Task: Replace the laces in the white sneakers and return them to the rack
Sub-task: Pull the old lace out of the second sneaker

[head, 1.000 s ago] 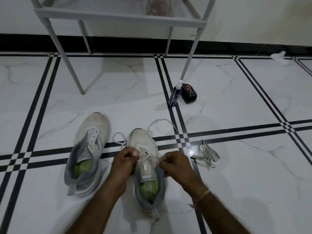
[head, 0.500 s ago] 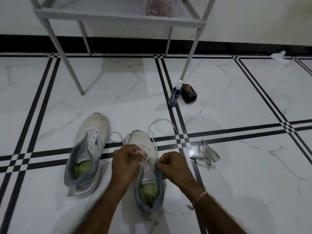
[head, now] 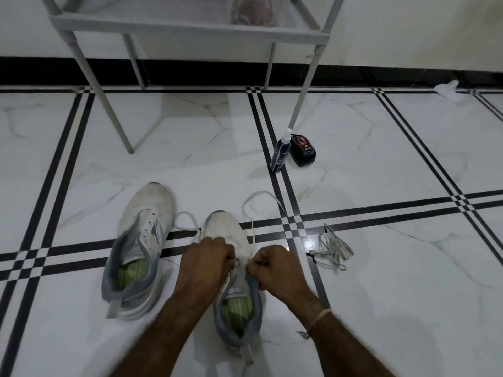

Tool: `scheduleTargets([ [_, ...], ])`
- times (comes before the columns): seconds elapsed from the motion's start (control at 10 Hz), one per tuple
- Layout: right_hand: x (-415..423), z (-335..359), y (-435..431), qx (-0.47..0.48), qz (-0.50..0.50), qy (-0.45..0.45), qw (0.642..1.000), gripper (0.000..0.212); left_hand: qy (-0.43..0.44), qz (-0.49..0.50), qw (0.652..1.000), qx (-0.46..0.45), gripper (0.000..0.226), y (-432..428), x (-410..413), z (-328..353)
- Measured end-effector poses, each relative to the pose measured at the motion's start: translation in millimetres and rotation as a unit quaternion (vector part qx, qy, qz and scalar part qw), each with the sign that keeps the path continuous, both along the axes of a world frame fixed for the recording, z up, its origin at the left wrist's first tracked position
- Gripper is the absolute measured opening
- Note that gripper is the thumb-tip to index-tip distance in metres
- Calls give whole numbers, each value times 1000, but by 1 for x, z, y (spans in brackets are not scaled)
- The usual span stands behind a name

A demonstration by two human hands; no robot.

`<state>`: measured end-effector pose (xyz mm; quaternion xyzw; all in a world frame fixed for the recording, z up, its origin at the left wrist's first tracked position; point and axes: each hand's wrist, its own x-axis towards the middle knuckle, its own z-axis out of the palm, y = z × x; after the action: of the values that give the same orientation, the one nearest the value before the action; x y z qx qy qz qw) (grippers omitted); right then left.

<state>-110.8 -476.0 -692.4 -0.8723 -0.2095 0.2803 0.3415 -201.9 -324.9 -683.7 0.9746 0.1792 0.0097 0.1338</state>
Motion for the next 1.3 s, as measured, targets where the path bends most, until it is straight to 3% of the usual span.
scheduleTargets([
  [0.1,1,0,-1,5,-8,3,1000,19,-170,166,937,-257,18,-8,-4,-3],
  [0.2,2,-1,-1,7,-8,-3,1000,21,-278,406,573,-656,30,-5,0,5],
  [0.3,2,-2,-2,9,-6,6,1000,22,-193,293,781,-516,20,-4,-6,-2],
  [0.4,3,-1,-1,16,-3,14,1000,23,-79,112,950,-279,16,-8,-12,-17],
  [0.5,2,1,0,12,0,19,1000,20,-17,94,976,-196,10,-10,-2,-18],
  [0.6,0,4,-3,10,2,28,1000,22,-53,138,962,-230,9,-13,1,-21],
  [0.7,2,8,-5,16,-16,41,999,23,-212,349,710,-573,37,-9,0,-9],
  [0.8,4,9,-7,20,-27,55,998,22,-232,404,616,-636,35,-5,-3,-5],
  [0.9,3,8,-7,17,-19,44,999,22,-126,182,901,-373,15,-11,-13,-14],
  [1.0,2,8,-5,12,-8,36,999,23,-75,76,956,-273,13,-13,-13,-33],
  [1.1,0,9,-5,9,-7,36,999,26,-53,67,971,-222,11,-13,-6,-36],
  [1.2,0,11,-7,18,-15,39,999,24,-211,294,752,-552,25,-6,-3,-16],
  [1.3,3,12,-5,16,-20,44,999,25,-253,387,501,-731,30,2,-5,-5],
])
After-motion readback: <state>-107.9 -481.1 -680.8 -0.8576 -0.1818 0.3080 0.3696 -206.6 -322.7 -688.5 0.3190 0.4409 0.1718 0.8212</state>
